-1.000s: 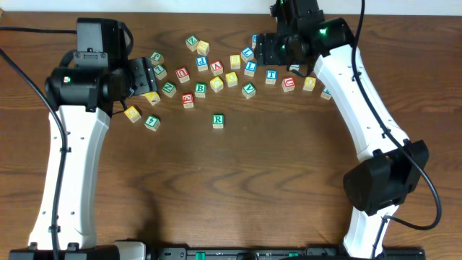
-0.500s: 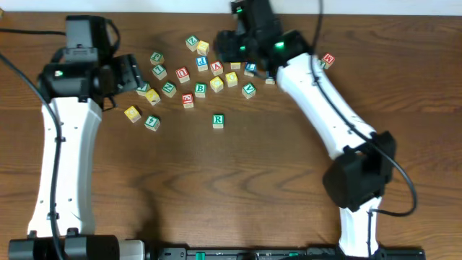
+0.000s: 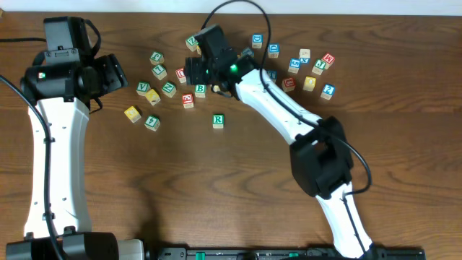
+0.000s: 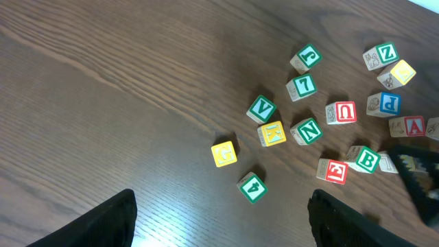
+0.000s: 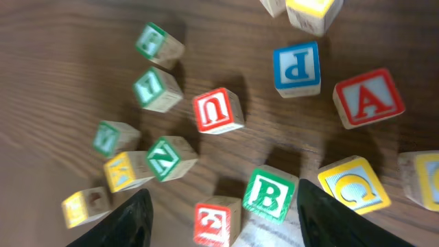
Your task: Spell out ROBOT
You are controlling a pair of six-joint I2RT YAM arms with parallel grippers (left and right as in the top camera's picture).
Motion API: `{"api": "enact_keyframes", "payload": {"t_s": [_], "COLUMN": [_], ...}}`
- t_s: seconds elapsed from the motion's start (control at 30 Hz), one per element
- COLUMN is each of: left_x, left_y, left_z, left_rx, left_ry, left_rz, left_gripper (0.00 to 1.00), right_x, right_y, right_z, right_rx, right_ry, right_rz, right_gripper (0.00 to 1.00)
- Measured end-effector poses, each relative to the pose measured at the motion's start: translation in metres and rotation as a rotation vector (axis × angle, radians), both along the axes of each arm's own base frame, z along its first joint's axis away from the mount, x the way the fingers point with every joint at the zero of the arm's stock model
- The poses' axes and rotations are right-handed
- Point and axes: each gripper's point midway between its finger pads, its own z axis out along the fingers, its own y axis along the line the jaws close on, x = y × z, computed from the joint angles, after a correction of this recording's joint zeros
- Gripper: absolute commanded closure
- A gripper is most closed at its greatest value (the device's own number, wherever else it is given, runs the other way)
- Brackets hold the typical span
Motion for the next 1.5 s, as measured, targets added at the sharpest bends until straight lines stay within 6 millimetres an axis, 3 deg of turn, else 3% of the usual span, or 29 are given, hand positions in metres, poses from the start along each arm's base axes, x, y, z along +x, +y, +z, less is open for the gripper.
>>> {"api": "enact_keyframes", "payload": {"t_s": [0.17, 0.47, 0.73, 1.5], "left_x": [0.000, 0.000, 0.000, 0.000], "left_y": [0.000, 0.000, 0.000, 0.000], "left_z": [0.000, 0.000, 0.000, 0.000], "left_rx": [0.000, 0.000, -0.002, -0.012], "left_ry": [0.001, 0.001, 0.000, -0.003], "left_rz": [0.000, 0.000, 0.004, 0.019], "left_gripper": [0.21, 0.21, 0.21, 0.21], "right_x": [0.000, 0.003, 0.000, -0.001], "right_y": [0.000, -0.004, -0.003, -0.003], "right_z": [-0.025, -0.031, -0.050, -0.058], "right_rx": [-0.037, -0.058, -0.089, -0.104], "right_ry": [0.020, 0.014, 0.033, 0.039], "right_rz": [-0.017, -0.042, -0.047, -0.048], "right_gripper": [0.41, 0.44, 0.45, 0.46]}}
